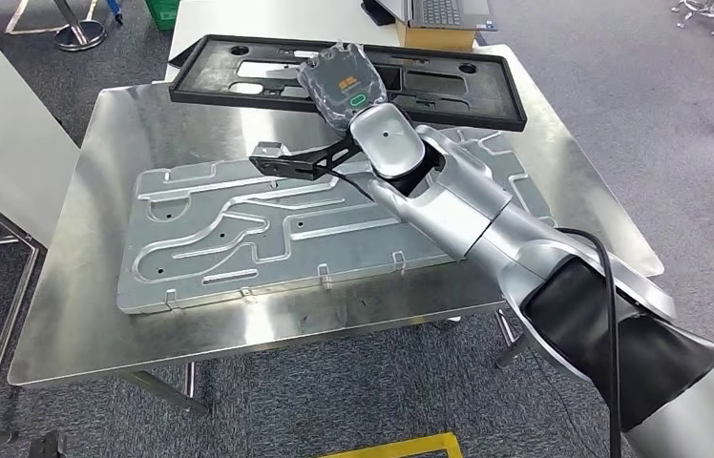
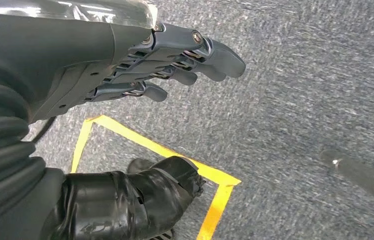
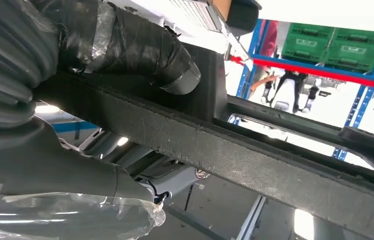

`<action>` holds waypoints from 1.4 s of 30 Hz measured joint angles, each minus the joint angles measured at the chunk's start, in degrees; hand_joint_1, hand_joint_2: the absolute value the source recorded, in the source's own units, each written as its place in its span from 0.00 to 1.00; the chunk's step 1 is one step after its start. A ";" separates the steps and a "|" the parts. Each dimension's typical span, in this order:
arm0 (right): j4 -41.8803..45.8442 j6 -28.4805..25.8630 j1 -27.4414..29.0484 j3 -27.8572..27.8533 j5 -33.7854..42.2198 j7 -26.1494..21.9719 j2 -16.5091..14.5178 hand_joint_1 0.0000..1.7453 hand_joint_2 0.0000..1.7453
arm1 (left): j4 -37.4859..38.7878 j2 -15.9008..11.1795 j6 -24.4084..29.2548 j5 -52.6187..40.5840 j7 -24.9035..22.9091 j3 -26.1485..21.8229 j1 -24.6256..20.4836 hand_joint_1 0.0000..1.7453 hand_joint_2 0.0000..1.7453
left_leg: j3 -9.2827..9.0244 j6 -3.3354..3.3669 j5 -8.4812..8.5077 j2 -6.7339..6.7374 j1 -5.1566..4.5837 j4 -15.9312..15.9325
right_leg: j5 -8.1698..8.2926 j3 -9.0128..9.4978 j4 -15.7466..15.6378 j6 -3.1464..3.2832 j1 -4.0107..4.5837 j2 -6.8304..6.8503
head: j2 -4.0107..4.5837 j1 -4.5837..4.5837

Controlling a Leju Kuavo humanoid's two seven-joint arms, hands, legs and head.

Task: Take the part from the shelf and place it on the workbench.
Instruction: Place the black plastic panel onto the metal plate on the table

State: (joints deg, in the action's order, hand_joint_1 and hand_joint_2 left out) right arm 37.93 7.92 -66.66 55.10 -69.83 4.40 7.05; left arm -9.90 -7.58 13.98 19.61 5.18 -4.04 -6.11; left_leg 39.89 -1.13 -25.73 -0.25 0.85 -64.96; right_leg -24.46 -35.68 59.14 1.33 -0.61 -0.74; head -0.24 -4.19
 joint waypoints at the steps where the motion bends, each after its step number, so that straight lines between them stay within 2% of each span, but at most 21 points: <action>1: -0.13 -0.07 -0.10 0.00 0.01 -0.10 -0.15 1.00 1.00 | 0.00 0.00 -0.02 0.00 -0.01 0.00 -0.01 0.00 1.00 | -1.68 0.16 1.29 -0.02 -0.10 3.55 | -0.17 0.18 0.02 -0.21 0.06 -0.03 | 0.00 0.02; 3: -0.35 -0.25 -0.22 0.00 0.12 -0.52 -0.48 1.00 1.00 | 0.00 0.03 -0.07 0.03 -0.02 0.00 -0.03 0.00 1.00 | -3.24 0.66 1.63 -0.07 -0.36 6.59 | -0.32 0.27 -0.09 -0.75 0.17 -0.12 | 0.00 0.03; 7: -0.66 -0.54 -0.20 0.02 0.49 -0.97 -0.97 1.00 1.00 | 0.00 0.09 -0.05 0.10 -0.02 0.00 0.09 0.00 1.00 | -4.02 2.00 1.64 0.00 -0.18 7.41 | -1.44 -0.26 1.24 -1.91 0.22 0.04 | 0.00 -0.07; 10: -0.84 -0.92 0.14 0.12 0.78 -1.07 -1.13 1.00 1.00 | 0.00 0.13 -0.01 0.12 -0.04 0.00 0.11 0.00 1.00 | -4.55 2.85 1.37 0.05 -0.22 7.59 | -5.60 -5.28 11.03 -2.25 0.14 0.22 | 0.00 -0.14; 12: -1.03 -1.04 0.81 0.33 0.99 -1.25 -1.22 1.00 1.00 | 0.00 0.14 -0.01 0.13 -0.07 0.00 0.13 0.00 1.00 | -4.78 3.07 1.05 -0.02 -0.30 7.47 | -6.33 -8.32 15.76 -2.26 0.12 0.23 | 0.00 -0.13; 13: -1.13 -1.09 1.14 0.43 1.13 -1.34 -1.24 1.00 1.00 | 0.00 0.15 -0.01 0.12 -0.08 0.00 0.13 0.00 1.00 | -4.94 3.08 0.84 -0.10 -0.30 7.37 | -5.15 -8.37 15.12 -2.17 0.13 0.23 | 0.00 -0.15; 15: -1.29 -1.38 1.50 0.48 1.64 -1.43 -1.30 1.00 1.00 | 0.00 0.18 -0.05 0.08 -0.09 0.00 0.12 0.00 1.00 | -5.28 2.88 0.28 -0.31 -0.31 7.03 | -1.05 -5.69 8.39 -1.70 0.22 0.25 | 0.00 -0.16; 17: -1.40 -2.19 1.72 0.48 2.51 -1.40 -1.50 1.00 1.00 | 0.00 0.20 -0.09 0.01 -0.11 0.00 0.07 0.00 1.00 | -5.21 2.43 -0.27 -0.40 -0.50 6.54 | 1.23 -2.80 2.16 -1.12 0.48 0.31 | 0.00 -0.11; 19: -1.46 -3.15 2.53 0.47 3.49 -1.31 -1.74 1.00 1.00 | 0.00 0.21 -0.10 -0.04 -0.19 0.00 0.03 0.00 1.00 | -5.09 1.94 -0.49 -0.36 -0.60 6.41 | 1.14 -1.94 0.54 -0.77 0.76 0.23 | 0.00 -0.04; 22: -1.56 -3.71 4.11 0.46 4.16 -1.04 -1.96 1.00 1.00 | 0.00 0.21 -0.14 -0.09 -0.26 0.02 -0.01 0.00 1.00 | -4.78 1.12 -1.46 -0.24 -0.47 5.56 | 1.16 -1.52 -0.12 -0.12 0.48 0.12 | 0.00 0.04; 24: -1.59 -3.93 4.74 0.46 4.17 -0.91 -2.15 1.00 1.00 | 0.00 0.19 -0.10 -0.12 -0.26 0.02 -0.11 0.00 1.00 | -2.34 0.60 -4.02 -0.12 -0.37 0.52 | 1.12 -1.15 -0.44 0.27 0.26 0.07 | 0.00 0.18; 26: -1.70 -4.09 5.61 0.46 4.20 -0.87 -2.23 1.00 1.00 | 0.00 0.19 -0.03 -0.14 -0.30 0.02 -0.12 0.00 1.00 | 1.63 0.22 -6.40 -0.09 -0.29 -6.85 | 0.86 -0.82 -0.41 0.47 0.25 0.02 | 0.00 0.21; 27: -1.80 -4.11 6.19 0.46 4.24 -0.86 -2.24 1.00 1.00 | 0.00 0.20 -0.02 -0.14 -0.32 0.02 -0.07 0.00 1.00 | 3.05 0.09 -6.41 -0.08 -0.25 -8.94 | 0.66 -0.60 -0.37 0.48 0.25 0.00 | 0.00 0.20; 28: -1.90 -4.12 6.73 0.46 4.32 -0.85 -2.24 1.00 1.00 | 0.00 0.20 -0.01 -0.14 -0.34 0.02 -0.03 0.00 1.00 | 3.51 -0.01 -5.31 -0.06 -0.19 -8.89 | 0.41 -0.33 -0.30 0.44 0.24 -0.02 | 0.00 0.21; 30: -2.00 -4.15 7.36 0.46 4.48 -0.82 -2.24 1.00 1.00 | 0.00 0.15 0.02 -0.14 -0.33 0.02 -0.02 0.00 1.00 | 1.31 0.00 -0.82 -0.03 -0.10 -2.69 | -0.15 0.28 -0.13 0.21 0.16 -0.07 | 0.00 0.21; 32: -2.02 -4.25 7.46 0.46 4.60 -0.80 -2.24 1.00 1.00 | 0.00 0.11 0.04 -0.14 -0.32 0.02 -0.08 0.00 1.00 | -1.86 0.34 1.93 -0.07 -0.29 4.22 | -0.60 0.61 -0.01 -0.24 0.25 -0.16 | 0.00 0.24; 33: -2.02 -4.31 7.51 0.46 4.67 -0.80 -2.24 1.00 1.00 | 0.00 0.10 0.05 -0.14 -0.32 0.02 -0.10 0.00 1.00 | -2.69 0.59 2.19 -0.10 -0.42 5.97 | -0.70 0.65 -0.03 -0.52 0.31 -0.21 | 0.00 0.25; 37: -2.04 -4.41 7.92 0.46 4.90 -0.79 -2.19 1.00 1.00 | 0.00 0.10 0.07 -0.14 -0.31 0.02 -0.15 0.00 1.00 | -3.45 1.90 1.79 -0.05 -0.31 6.99 | -1.44 0.47 0.53 -1.66 0.39 -0.10 | 0.00 0.21; 39: -2.04 -4.43 7.92 0.46 4.92 -0.79 -2.16 1.00 1.00 | 0.00 0.11 0.09 -0.15 -0.31 0.02 -0.18 0.00 1.00 | -3.99 2.64 1.69 0.05 -0.19 7.35 | -3.88 -1.82 5.40 -1.96 0.41 0.15 | 0.00 0.12; 41: -2.08 -4.44 8.17 0.46 4.92 -0.79 -2.15 1.00 1.00 | 0.00 0.11 0.11 -0.16 -0.31 0.02 -0.20 0.00 1.00 | -4.32 3.15 1.38 0.10 -0.33 7.33 | -6.77 -5.93 13.10 -2.06 0.42 0.22 | 0.00 0.08; 42: -2.11 -4.44 8.40 0.46 4.92 -0.79 -2.14 1.00 1.00 | 0.00 0.11 0.13 -0.16 -0.31 0.02 -0.20 0.00 1.00 | -4.46 3.25 1.22 0.10 -0.39 7.29 | -7.21 -7.56 15.67 -2.07 0.41 0.22 | 0.00 0.09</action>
State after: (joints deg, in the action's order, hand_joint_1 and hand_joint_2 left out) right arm 35.81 3.48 -58.26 55.56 -64.91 3.61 4.91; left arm -9.90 -7.48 14.11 19.45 4.87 -4.02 -6.30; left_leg 35.43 2.13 -24.51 -0.16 0.46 -57.67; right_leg -31.67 -43.24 74.81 -0.74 -0.20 -0.52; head -0.24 -4.10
